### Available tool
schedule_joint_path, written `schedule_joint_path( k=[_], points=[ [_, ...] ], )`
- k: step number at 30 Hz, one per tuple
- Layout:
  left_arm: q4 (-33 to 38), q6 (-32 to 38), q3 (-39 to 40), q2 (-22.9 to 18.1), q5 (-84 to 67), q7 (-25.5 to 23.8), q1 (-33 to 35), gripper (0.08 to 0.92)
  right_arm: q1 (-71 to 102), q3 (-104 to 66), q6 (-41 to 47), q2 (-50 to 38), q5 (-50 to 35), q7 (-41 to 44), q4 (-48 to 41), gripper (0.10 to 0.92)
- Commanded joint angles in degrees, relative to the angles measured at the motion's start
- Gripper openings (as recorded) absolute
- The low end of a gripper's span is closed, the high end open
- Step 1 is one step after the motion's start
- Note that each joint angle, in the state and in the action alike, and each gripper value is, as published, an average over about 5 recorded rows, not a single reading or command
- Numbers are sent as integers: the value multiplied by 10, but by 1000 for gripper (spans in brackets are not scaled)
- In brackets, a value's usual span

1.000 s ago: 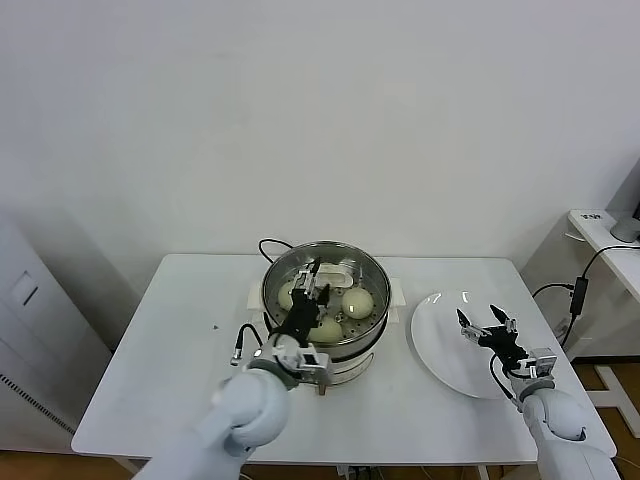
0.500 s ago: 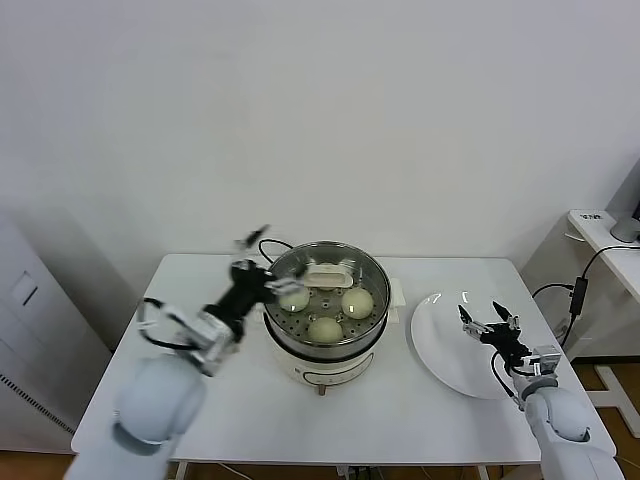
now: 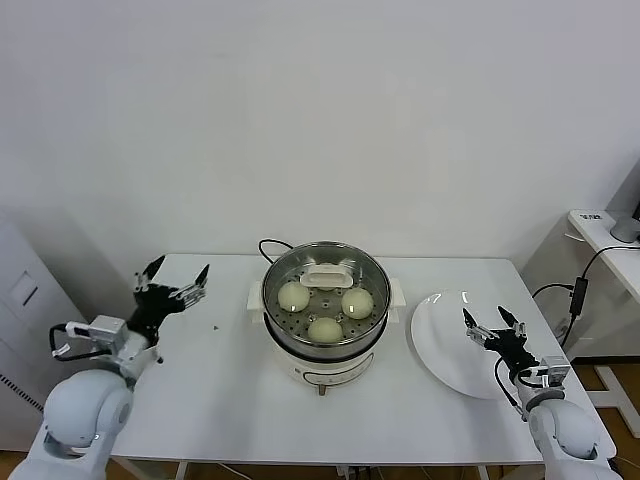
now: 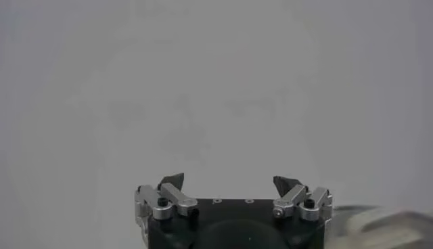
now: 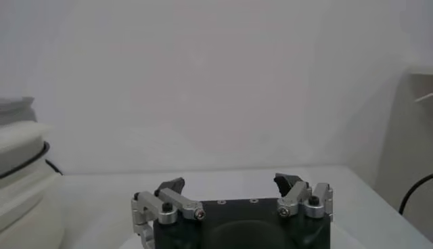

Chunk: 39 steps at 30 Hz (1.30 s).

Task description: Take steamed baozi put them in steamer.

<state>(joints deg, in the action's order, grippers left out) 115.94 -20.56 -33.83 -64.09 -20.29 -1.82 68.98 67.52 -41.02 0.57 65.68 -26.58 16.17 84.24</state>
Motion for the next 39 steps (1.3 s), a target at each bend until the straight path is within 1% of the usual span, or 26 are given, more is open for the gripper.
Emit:
schedule_joint_path(
  k=[1, 6, 12, 24, 39],
  points=[
    [-91, 8, -45, 20, -89, 16, 28, 823, 32, -14, 15, 6, 9, -18, 47, 823],
    [-103, 6, -29, 22, -113, 16, 26, 823, 38, -12, 18, 11, 8, -28, 55, 823],
    [-124, 15, -12, 18, -82, 14, 31, 823, 40, -14, 20, 12, 5, -32, 54, 823],
    [-120, 20, 37, -28, -36, 9, 18, 823, 37, -15, 21, 15, 6, -32, 48, 823],
    [-151, 28, 44, -41, -18, 6, 4, 823, 19, -1, 24, 18, 14, -38, 28, 823]
  ],
)
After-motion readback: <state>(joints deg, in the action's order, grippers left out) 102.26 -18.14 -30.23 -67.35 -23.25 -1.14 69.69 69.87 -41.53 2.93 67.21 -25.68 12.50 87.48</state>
